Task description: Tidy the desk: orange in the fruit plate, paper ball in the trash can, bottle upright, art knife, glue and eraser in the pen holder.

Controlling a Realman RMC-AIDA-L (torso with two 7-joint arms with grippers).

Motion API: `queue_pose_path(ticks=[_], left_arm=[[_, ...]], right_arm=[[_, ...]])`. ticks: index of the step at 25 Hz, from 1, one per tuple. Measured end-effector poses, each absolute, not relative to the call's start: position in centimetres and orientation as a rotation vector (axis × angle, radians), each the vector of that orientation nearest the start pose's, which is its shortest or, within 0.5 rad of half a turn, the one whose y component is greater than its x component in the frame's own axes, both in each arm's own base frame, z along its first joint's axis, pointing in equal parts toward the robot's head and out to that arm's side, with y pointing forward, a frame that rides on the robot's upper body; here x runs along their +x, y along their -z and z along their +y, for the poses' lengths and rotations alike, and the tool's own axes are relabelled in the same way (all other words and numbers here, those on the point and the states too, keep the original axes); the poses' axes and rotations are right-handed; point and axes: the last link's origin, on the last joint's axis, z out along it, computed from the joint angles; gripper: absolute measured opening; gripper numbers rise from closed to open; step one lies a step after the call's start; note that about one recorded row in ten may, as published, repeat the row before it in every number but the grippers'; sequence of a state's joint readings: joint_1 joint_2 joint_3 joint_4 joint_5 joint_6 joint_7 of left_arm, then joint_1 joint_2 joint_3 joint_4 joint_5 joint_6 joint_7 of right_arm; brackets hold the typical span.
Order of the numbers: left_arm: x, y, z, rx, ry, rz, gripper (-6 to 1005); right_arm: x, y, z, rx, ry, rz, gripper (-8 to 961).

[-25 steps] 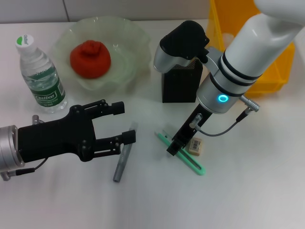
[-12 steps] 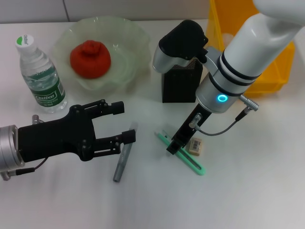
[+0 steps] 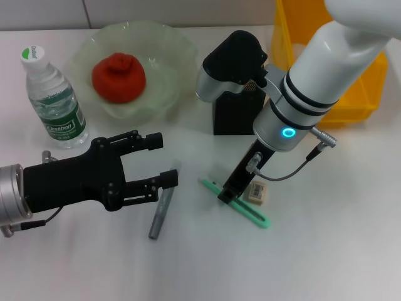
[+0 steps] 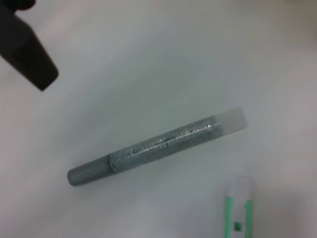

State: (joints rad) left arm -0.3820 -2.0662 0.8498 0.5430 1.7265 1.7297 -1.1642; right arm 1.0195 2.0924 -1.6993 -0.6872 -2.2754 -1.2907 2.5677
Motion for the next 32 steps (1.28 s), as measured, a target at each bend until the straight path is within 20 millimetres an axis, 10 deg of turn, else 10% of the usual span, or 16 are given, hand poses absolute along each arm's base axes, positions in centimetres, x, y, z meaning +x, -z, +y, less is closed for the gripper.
queue_pose_path(ticks=[32], left_arm=[[-26.9,1.0,27.2,-2.725,1.041,-0.485,749]], right_arm=[[13.6,9.5,36.3,-2.861,0.471,0.904,173]])
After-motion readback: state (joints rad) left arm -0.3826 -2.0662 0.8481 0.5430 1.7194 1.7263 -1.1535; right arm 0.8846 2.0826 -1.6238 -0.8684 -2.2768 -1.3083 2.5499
